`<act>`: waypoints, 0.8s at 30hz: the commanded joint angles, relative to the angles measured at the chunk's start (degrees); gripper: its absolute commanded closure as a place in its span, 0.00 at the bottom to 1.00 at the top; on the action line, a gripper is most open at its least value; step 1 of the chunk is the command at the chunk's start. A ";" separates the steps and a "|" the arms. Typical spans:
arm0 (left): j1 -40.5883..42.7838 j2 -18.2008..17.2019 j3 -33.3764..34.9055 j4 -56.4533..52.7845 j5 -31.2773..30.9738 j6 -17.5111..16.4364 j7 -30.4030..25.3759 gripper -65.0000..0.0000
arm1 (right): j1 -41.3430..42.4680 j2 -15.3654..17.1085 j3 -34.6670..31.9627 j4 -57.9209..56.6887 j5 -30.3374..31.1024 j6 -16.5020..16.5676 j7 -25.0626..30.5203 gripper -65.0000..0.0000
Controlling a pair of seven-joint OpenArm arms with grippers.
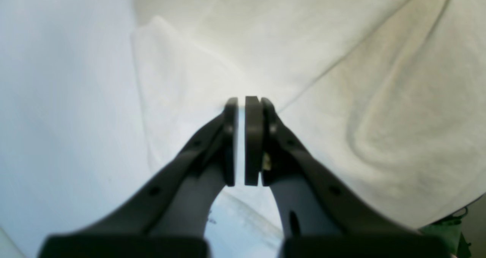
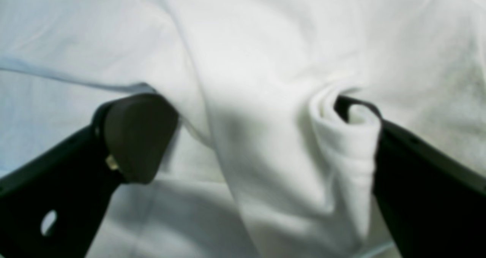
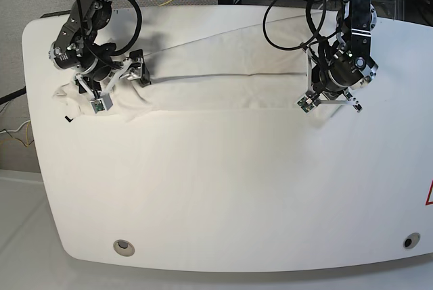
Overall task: Fold the T-shirt properly
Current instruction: 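Lower the left gripper and press the fabric flat along the strip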
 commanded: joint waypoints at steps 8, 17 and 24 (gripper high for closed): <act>2.05 3.62 -0.13 1.34 -0.02 -0.06 1.04 0.96 | -0.10 -0.88 -0.45 -1.72 -2.08 -0.53 -6.33 0.01; 7.14 7.40 -0.13 1.34 -0.02 -0.06 1.04 0.96 | 0.96 -0.79 -0.45 -1.98 -2.25 -0.53 -6.33 0.01; 10.40 7.84 -0.13 1.34 -0.02 -0.06 1.04 0.96 | 1.04 -0.79 -0.45 -1.98 -2.25 -0.53 -6.33 0.01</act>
